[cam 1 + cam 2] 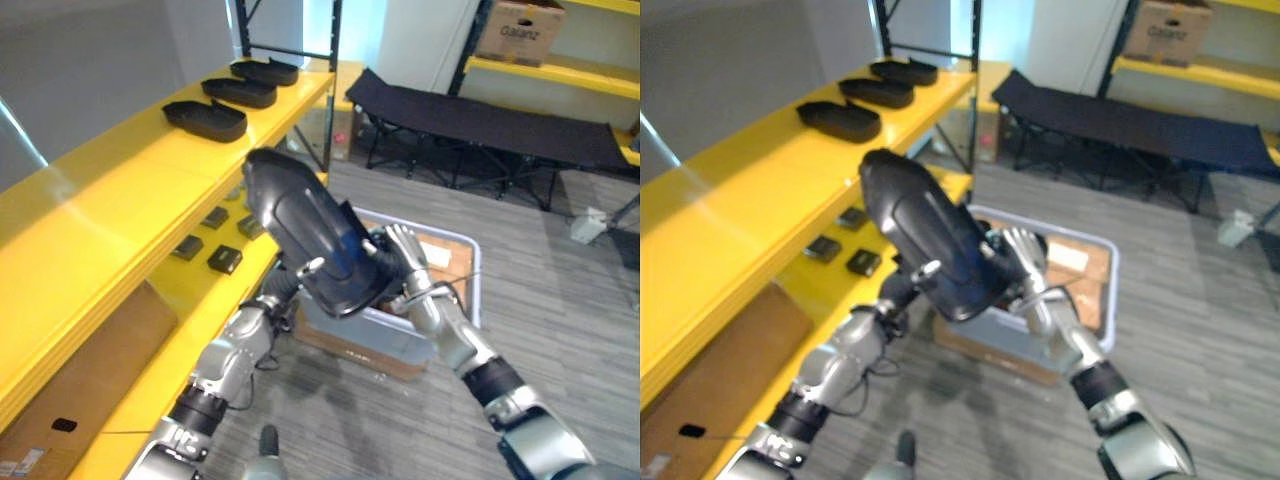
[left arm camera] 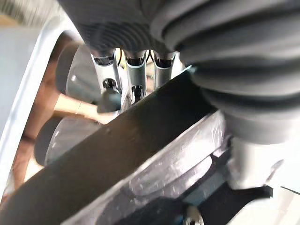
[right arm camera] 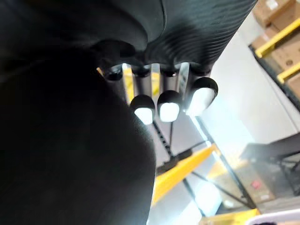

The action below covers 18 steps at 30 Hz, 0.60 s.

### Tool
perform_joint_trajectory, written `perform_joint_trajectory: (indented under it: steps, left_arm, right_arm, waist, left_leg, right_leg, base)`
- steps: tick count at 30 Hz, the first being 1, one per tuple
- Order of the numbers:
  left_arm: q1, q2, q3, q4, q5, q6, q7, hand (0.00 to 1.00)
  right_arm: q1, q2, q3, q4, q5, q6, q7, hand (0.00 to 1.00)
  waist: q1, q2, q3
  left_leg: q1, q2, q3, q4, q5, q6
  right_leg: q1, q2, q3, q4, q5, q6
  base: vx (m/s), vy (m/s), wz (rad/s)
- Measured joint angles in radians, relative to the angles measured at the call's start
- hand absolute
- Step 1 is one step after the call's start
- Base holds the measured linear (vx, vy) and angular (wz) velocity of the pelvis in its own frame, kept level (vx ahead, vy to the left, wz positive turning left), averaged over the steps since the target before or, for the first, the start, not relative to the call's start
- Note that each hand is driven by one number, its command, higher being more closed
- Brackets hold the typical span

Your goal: Walk over and take plastic housings, then place them on the shelf

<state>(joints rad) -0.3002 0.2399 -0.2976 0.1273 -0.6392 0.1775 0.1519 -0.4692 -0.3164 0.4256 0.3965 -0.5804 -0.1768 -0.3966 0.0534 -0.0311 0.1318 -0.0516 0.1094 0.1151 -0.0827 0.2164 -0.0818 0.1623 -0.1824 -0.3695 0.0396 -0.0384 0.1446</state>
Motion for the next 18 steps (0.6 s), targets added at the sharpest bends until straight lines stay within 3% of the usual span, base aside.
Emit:
perform_joint_trajectory:
  steps: [4,14,15,18]
  left_arm:
    - [0.066,-0.028,0.02,-0.069,0.061,-0.042,0.043,1.0]
    - [0.097,-0.075,0.071,-0.122,0.101,-0.12,0.067,1.0]
    - [0.097,-0.083,0.08,-0.131,0.109,-0.121,0.067,1.0]
    - [0.096,-0.091,0.097,-0.156,0.11,-0.137,0.068,1.0]
  right_arm:
    - [0.044,0.018,-0.001,-0.06,0.016,-0.006,-0.002,1.0]
    - [0.076,0.05,-0.002,-0.134,0.012,-0.021,-0.043,1.0]
    - [0.076,0.051,0.001,-0.14,0.009,-0.021,-0.054,0.0]
    - [0.073,0.065,0.002,-0.155,0.009,-0.027,-0.079,0.0]
  waist:
    - [0.0,0.0,0.0]
    - [0.01,0.007,0.031]
    - [0.014,0.007,0.042]
    - [0.017,0.008,0.062]
  left_leg:
    - [0.0,-0.001,0.001,0.0,0.0,0.0]
    - [-0.024,0.005,-0.009,0.001,0.005,-0.005]
    - [-0.027,0.005,-0.018,0.001,0.005,-0.005]
    - [-0.053,0.005,-0.027,0.001,0.013,-0.006]
  right_leg:
    - [-0.002,0.0,-0.003,0.004,-0.001,-0.003]
    - [-0.069,-0.008,0.009,0.088,-0.034,-0.015]
    - [-0.074,-0.007,0.008,0.093,-0.036,-0.016]
    - [-0.097,-0.006,0.001,0.101,-0.036,-0.017]
  base:
    - [0.0,0.0,0.0]
    - [-0.05,-0.01,0.0]
    - [-0.07,-0.027,0.03]
    - [-0.05,-0.022,0.07]
